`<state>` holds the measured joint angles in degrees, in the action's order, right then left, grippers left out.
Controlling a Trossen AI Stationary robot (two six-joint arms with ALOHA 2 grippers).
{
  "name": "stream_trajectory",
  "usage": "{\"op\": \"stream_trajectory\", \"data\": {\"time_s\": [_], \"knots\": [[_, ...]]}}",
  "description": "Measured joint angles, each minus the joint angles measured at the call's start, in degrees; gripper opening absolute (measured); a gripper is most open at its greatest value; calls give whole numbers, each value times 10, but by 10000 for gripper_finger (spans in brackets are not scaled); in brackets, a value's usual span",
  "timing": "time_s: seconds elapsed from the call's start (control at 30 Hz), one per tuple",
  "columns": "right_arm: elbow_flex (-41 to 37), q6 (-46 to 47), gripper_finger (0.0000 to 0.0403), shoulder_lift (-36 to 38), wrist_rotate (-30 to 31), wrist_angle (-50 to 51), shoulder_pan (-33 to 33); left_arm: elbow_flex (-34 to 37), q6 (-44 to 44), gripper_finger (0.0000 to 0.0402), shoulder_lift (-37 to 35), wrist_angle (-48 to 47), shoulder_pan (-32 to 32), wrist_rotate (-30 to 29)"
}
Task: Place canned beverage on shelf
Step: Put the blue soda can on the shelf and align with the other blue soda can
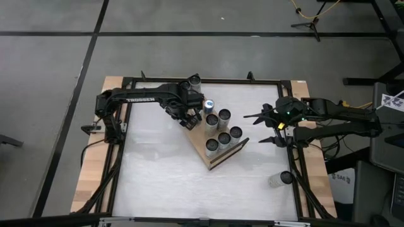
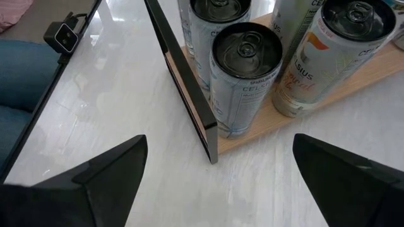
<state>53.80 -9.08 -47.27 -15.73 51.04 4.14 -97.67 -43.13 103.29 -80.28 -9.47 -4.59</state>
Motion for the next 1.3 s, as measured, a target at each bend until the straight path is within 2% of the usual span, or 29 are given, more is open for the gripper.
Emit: {"op": "stream_trajectory", "data": {"time_s": [0.33, 0.6, 0.77, 1.3], "knots": [[0, 0, 392, 0, 0, 0, 0, 0, 49, 216, 17, 4, -10, 3], [0, 0, 392, 0, 0, 0, 0, 0, 117, 244, 17, 13, -11, 10], [0, 0, 392, 0, 0, 0, 0, 0, 119, 249, 17, 15, -12, -9], [0, 0, 392, 0, 0, 1, 0, 1, 119, 251, 17, 33, -11, -9]]}}
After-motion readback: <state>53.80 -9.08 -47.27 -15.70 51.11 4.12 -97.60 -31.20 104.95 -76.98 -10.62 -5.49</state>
